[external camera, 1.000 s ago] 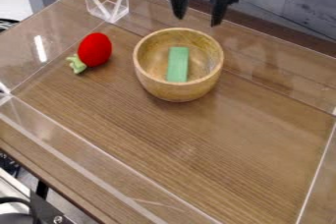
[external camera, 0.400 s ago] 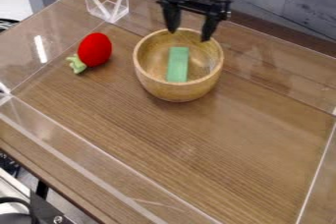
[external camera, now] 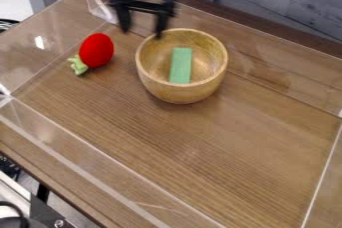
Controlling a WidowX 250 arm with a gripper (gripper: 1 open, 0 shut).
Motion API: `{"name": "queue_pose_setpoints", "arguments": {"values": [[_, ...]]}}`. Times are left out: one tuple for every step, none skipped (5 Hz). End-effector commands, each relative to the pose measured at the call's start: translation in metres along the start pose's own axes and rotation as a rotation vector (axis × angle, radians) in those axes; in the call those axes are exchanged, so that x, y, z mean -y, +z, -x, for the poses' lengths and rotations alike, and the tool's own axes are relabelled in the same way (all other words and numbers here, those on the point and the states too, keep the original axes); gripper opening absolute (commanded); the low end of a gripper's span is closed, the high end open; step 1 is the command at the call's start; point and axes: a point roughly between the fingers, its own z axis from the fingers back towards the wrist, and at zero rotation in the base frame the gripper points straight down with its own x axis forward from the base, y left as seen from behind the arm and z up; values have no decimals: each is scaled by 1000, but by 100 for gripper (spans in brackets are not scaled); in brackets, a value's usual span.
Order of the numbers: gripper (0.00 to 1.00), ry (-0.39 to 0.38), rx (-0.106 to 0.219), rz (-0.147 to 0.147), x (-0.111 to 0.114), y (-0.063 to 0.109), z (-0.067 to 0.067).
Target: Move the red fruit to the left
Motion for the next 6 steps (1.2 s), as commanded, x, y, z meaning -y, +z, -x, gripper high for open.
{"name": "queue_pose_setpoints", "arguments": {"values": [[100,22,64,-12,-36,14,4],[100,52,49,-21,-60,3,15],[100,-13,33,-21,-61,-2,10],[0,-66,23,-14,-60,-4,5],[100,-64,6,-9,-56,-8,5],[100,-59,-8,1,-52,-10,4]]}}
